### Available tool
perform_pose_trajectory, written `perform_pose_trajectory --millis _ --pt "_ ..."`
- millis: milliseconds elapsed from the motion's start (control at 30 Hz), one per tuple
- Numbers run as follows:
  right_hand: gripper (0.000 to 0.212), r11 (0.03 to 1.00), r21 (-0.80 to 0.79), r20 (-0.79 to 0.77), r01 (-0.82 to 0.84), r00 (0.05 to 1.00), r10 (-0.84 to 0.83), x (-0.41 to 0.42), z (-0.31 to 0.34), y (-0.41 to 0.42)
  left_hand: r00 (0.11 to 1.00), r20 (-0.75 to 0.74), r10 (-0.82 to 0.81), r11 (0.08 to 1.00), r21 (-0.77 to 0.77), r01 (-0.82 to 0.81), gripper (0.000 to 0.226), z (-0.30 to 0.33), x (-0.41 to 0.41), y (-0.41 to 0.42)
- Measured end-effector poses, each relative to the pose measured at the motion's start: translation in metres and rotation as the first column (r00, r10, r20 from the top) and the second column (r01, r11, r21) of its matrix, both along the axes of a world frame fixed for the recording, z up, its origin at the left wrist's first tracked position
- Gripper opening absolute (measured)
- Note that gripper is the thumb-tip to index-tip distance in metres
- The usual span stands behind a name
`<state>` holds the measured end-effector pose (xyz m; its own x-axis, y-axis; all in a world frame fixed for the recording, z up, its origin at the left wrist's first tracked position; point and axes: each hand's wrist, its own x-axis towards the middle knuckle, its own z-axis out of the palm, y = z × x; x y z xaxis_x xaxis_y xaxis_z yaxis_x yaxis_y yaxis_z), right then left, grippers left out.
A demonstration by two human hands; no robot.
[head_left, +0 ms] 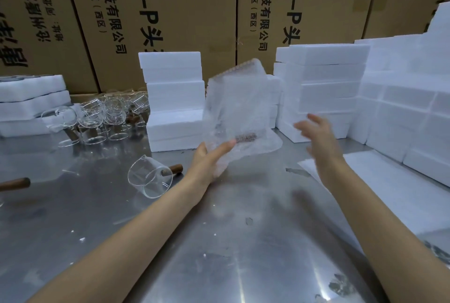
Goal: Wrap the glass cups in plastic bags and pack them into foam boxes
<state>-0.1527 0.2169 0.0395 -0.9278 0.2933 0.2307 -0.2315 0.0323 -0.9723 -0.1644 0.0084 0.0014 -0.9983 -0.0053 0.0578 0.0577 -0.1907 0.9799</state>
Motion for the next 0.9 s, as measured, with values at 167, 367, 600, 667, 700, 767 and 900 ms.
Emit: perform_pose_trajectory --millis 167,367,600,667,700,767,900 --pt "0.057 0.941 0.164 0.192 -0.296 0.945 0.264 -0.001 -0.014 -0.011 0.983 -0.085 -0.166 0.983 -0.096 0.157 0.082 -0.004 0.002 0.001" --pt "0.034 0.96 0.256 0.002 -0.11 0.994 0.113 0.008 -0.009 -0.02 0.927 -0.211 -0.309 0.9 -0.379 0.214 0.071 -0.008 0.008 0.004" --pt "0.033 0.937 0.266 -0.112 -0.227 0.958 0.264 0.016 -0.007 -0.033 0.871 -0.291 -0.395 0.825 -0.53 0.197 0.065 -0.006 0.015 0.014" --pt "0.033 0.931 0.258 -0.118 -0.258 0.948 0.295 0.017 -0.008 -0.036 0.858 -0.307 -0.412 0.818 -0.539 0.2 0.06 -0.003 0.017 0.015" --pt "0.032 0.927 0.27 -0.114 -0.261 0.947 0.3 0.017 -0.009 -0.037 0.851 -0.308 -0.425 0.823 -0.524 0.222 0.059 -0.003 0.017 0.016" --pt "0.024 0.905 0.322 -0.09 -0.277 0.943 0.321 0.017 -0.01 -0.038 0.855 -0.284 -0.434 0.841 -0.469 0.27 0.064 -0.003 0.016 0.016" --pt "0.037 0.851 0.481 -0.093 -0.209 0.954 0.286 0.018 -0.012 -0.041 0.875 -0.244 -0.417 0.886 -0.323 0.333 0.058 -0.004 0.01 0.014"
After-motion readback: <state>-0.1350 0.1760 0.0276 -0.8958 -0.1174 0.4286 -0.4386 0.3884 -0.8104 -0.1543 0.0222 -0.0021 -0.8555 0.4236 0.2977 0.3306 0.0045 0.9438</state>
